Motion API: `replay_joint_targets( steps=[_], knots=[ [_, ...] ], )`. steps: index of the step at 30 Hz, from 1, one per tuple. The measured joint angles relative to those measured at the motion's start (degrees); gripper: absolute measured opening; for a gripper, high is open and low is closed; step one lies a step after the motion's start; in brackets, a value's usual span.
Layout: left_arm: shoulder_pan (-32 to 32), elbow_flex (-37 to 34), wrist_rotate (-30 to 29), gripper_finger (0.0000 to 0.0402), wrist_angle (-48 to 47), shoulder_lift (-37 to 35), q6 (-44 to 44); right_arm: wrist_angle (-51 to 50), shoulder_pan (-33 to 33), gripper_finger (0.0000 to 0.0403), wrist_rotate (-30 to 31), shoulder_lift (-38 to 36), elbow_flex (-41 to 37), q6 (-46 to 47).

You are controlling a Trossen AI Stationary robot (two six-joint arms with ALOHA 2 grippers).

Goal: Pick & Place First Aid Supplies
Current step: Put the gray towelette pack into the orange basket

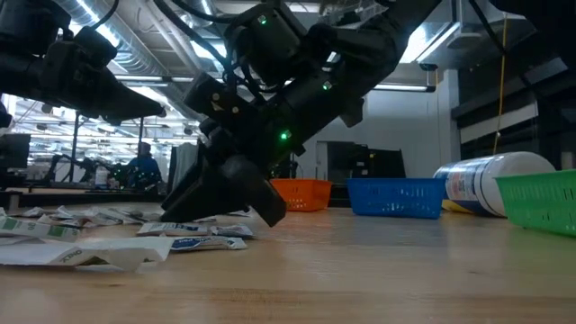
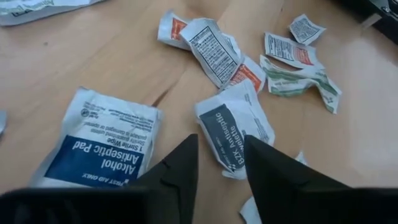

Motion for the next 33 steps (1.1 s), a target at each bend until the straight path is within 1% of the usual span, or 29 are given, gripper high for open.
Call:
replay_joint_targets(
  steps=[11, 20, 33],
  knots=[
    [0.0, 0.0, 0.0, 0.0093, 0.0, 0.0, 0.0, 1.6, -0.4, 0.0009, -0.3, 1.3, 0.1, 0.7],
    [0.0, 0.0, 0.0, 0.0093, 0.0, 0.0, 0.0, -0.9, -0.5, 0.0004, -0.2, -0.2, -0.1, 5.7],
    [0.0, 0.0, 0.0, 0.0092, 0.0, 0.0, 0.0, -9.6, -2.1, 0.0001, -0.4, -8.9, -0.2, 6.1]
  ],
)
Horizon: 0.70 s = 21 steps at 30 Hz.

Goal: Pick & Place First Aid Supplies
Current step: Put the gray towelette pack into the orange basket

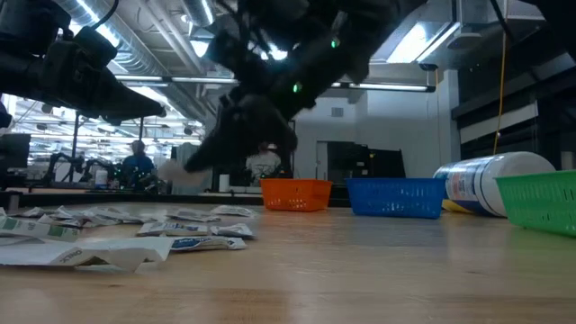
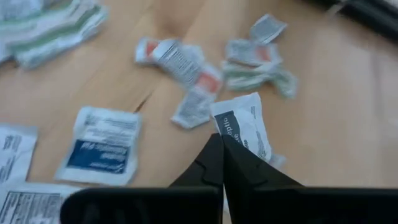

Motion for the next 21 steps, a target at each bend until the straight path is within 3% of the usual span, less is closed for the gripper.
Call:
replay_joint_targets(
  steps=[12, 21],
  knots=[
    [0.0, 0.0, 0.0, 0.0091, 0.0, 0.0, 0.0, -7.0, -6.4, 0.0001, 3.0, -9.0, 0.2, 6.4],
    [0.0, 0.0, 0.0, 0.0092, 0.0, 0.0, 0.0, -10.3, -13.7, 0.0000, 4.1, -10.6, 0.1, 7.3]
  ],
)
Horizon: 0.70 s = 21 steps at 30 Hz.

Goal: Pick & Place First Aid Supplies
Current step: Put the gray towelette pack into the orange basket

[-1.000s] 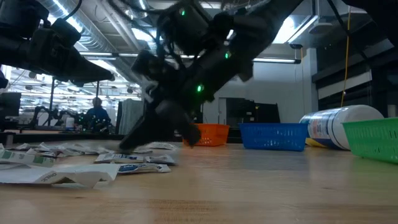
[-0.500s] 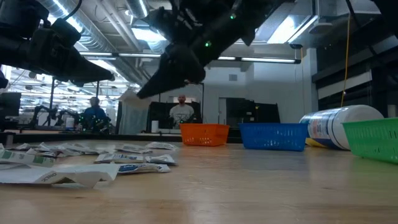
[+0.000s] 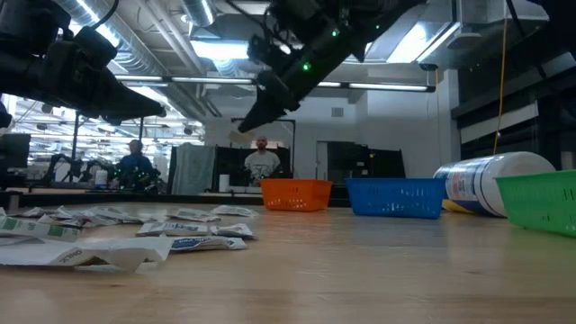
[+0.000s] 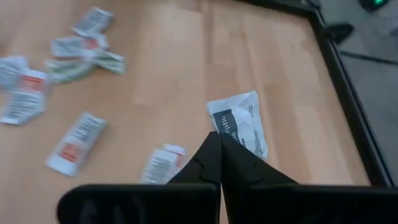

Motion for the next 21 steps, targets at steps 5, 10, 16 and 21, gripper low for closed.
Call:
replay_joint_targets(
  steps=[5, 10, 16, 21],
  knots=[
    [0.0, 0.0, 0.0, 0.0092, 0.0, 0.0, 0.0, -1.3, -4.6, 0.0000, -0.1, 0.0, 0.0, 1.2],
    [0.0, 0.0, 0.0, 0.0092, 0.0, 0.0, 0.0, -4.6, -9.0, 0.0000, -0.1, 0.0, 0.0, 2.2],
    [0.0, 0.0, 0.0, 0.0092, 0.0, 0.0, 0.0, -11.8, -12.3, 0.0000, -0.3, 0.0, 0.0, 5.1],
    [0.0, 0.0, 0.0, 0.0091, 0.0, 0.0, 0.0, -14.5, -13.4, 0.0004, -1.8, 0.0, 0.0, 5.6]
  ],
)
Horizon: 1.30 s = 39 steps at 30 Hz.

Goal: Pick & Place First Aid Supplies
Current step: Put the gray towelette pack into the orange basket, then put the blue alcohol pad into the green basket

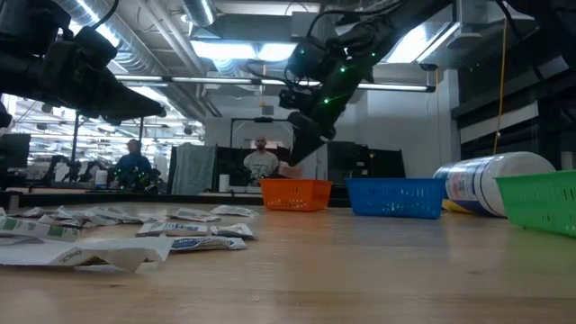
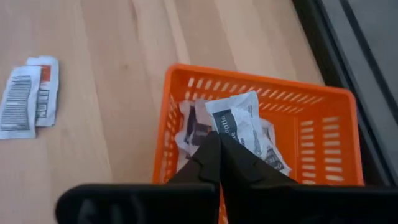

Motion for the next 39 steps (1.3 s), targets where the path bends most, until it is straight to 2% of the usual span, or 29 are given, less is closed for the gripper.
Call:
replay_joint_targets(
  steps=[8, 17, 21, 31, 39],
  knots=[
    [0.0, 0.0, 0.0, 0.0093, 0.0, 0.0, 0.0, -1.0, -0.1, 0.0055, -0.9, 0.0, 0.0, 0.7],
    [0.0, 0.0, 0.0, 0.0093, 0.0, 0.0, 0.0, -0.2, 1.5, 0.0166, -0.9, 0.0, 0.0, 3.7],
    [0.0, 0.0, 0.0, 0.0091, 0.0, 0.0, 0.0, 2.2, 3.8, 0.0196, -1.0, 0.0, 0.0, 3.4],
    [0.0, 0.0, 0.0, 0.0092, 0.0, 0.0, 0.0, 12.7, 11.5, 0.0206, -1.0, 0.0, 0.0, 3.3],
    [0.0, 0.0, 0.0, 0.0093, 0.0, 0.0, 0.0, 13.9, 17.8, 0.0206, -1.0, 0.1, 0.0, 4.8]
  ],
)
